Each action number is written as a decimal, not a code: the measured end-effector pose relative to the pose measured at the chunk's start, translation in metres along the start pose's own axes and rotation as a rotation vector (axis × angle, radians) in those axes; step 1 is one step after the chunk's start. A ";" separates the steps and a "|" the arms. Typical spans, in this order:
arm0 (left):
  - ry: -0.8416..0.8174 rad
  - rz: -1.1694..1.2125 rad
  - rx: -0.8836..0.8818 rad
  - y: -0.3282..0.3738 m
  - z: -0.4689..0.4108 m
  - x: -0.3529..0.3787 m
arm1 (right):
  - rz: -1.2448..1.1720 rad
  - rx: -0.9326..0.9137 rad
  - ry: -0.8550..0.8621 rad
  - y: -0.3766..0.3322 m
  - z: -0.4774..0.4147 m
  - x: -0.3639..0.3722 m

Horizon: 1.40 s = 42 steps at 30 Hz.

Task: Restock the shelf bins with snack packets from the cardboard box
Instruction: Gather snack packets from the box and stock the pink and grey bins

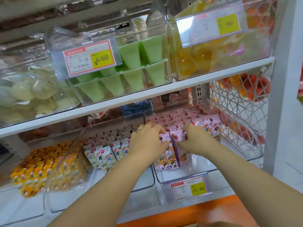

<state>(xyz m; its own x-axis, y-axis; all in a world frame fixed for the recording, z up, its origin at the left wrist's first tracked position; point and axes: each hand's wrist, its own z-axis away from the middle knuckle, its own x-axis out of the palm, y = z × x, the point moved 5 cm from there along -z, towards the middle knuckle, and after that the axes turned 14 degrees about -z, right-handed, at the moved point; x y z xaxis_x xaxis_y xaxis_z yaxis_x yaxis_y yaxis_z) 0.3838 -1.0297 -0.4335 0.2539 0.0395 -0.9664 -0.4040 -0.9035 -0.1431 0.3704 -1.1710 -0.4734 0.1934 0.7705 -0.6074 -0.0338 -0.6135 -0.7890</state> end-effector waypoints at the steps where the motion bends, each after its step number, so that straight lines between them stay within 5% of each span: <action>1: 0.012 0.031 -0.017 -0.002 0.001 0.001 | 0.013 -0.003 -0.001 -0.004 -0.002 0.000; 20: 0.004 0.214 -0.091 -0.007 0.004 0.015 | 0.157 -0.005 0.073 -0.001 -0.003 0.012; 35: 0.095 0.326 -0.117 -0.008 0.010 0.009 | -0.036 0.007 -0.050 0.025 0.005 -0.005; 42: 0.119 0.316 -0.101 -0.008 0.029 -0.001 | -0.083 -0.080 -0.239 0.014 0.022 0.002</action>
<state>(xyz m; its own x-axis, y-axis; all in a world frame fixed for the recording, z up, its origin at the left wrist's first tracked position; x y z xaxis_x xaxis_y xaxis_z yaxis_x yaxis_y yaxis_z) 0.3611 -1.0101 -0.4371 0.2331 -0.2932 -0.9272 -0.3911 -0.9012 0.1866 0.3493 -1.1739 -0.4877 -0.0449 0.8317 -0.5534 0.0525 -0.5513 -0.8327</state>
